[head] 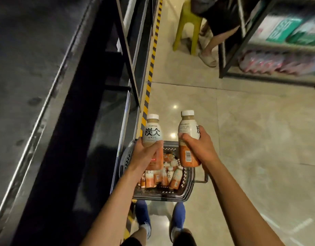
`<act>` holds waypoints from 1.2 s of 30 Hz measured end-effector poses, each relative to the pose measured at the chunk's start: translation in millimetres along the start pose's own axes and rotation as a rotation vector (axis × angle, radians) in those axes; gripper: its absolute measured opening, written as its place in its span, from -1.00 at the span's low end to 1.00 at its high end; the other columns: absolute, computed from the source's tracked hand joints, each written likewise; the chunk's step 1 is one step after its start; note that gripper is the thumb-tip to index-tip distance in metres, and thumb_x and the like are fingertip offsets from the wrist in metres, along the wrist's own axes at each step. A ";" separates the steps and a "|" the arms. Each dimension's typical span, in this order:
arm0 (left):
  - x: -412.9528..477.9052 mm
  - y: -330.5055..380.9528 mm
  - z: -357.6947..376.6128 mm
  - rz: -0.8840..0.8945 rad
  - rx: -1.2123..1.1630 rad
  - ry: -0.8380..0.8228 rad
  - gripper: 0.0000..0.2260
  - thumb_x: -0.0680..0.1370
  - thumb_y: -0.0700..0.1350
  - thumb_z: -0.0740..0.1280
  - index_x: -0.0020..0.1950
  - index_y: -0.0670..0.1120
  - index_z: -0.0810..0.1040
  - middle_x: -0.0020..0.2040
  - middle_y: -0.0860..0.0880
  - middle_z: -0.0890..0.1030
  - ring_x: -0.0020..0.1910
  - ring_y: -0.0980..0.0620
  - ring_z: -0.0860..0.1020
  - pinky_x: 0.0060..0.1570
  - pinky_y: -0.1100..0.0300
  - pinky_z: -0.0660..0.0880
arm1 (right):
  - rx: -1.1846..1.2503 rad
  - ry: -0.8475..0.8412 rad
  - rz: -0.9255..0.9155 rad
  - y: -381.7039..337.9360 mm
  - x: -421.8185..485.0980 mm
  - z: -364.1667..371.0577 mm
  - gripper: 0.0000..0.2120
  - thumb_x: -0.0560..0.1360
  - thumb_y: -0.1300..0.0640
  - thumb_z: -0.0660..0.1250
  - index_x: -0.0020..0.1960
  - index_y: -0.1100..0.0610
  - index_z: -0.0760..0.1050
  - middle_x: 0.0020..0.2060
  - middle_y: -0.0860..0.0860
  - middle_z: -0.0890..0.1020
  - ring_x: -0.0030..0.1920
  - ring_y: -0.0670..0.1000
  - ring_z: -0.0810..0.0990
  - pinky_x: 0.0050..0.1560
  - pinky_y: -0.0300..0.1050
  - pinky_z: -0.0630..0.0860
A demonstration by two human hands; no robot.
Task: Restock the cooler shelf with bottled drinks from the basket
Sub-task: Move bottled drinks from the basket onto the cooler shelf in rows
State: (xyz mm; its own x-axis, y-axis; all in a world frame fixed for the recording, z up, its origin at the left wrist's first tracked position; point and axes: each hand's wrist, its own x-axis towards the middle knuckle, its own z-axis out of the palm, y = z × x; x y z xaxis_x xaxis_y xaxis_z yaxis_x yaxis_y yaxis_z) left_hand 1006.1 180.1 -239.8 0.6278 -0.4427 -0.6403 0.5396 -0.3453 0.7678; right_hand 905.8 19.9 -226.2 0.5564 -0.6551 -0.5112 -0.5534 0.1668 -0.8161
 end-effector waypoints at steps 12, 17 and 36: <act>-189.7 70.8 2.4 0.350 -0.131 0.329 -0.65 0.43 -0.10 0.51 0.11 -0.10 0.45 -0.15 -0.09 0.60 -0.26 0.03 0.58 -0.31 0.15 0.52 | 0.066 -0.301 -0.291 -101.4 -112.7 -40.2 -0.52 0.26 -0.14 0.52 0.12 -0.05 0.50 -0.07 0.08 0.71 -0.12 0.16 0.72 -0.05 0.25 0.65; -257.8 44.6 -2.5 0.384 -0.275 0.562 -0.58 0.35 0.05 0.53 0.11 -0.01 0.47 -0.07 -0.10 0.65 -0.16 -0.06 0.65 -0.21 -0.01 0.60 | -0.031 -0.517 -0.448 -115.0 -155.4 -22.6 -0.63 0.39 0.01 0.53 0.14 -0.03 0.51 -0.07 0.06 0.70 -0.13 0.10 0.71 -0.09 0.11 0.67; -603.1 -106.5 -16.2 0.581 -0.553 1.383 -0.46 0.20 0.18 0.49 0.10 0.02 0.50 -0.04 -0.18 0.66 -0.04 -0.25 0.65 -0.05 -0.22 0.58 | -0.157 -1.398 -0.625 -67.1 -480.2 54.2 -0.66 0.41 0.07 0.51 0.13 -0.08 0.53 -0.09 -0.06 0.70 -0.13 -0.06 0.70 -0.20 -0.19 0.57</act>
State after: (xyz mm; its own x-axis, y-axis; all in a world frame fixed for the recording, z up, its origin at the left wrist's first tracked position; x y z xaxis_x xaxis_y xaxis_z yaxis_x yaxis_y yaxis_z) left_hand 579.1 497.3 64.2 0.6473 0.7612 -0.0401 -0.0087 0.0600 0.9982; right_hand 709.4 363.2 59.4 0.7856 0.6185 -0.0186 -0.0251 0.0019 -0.9997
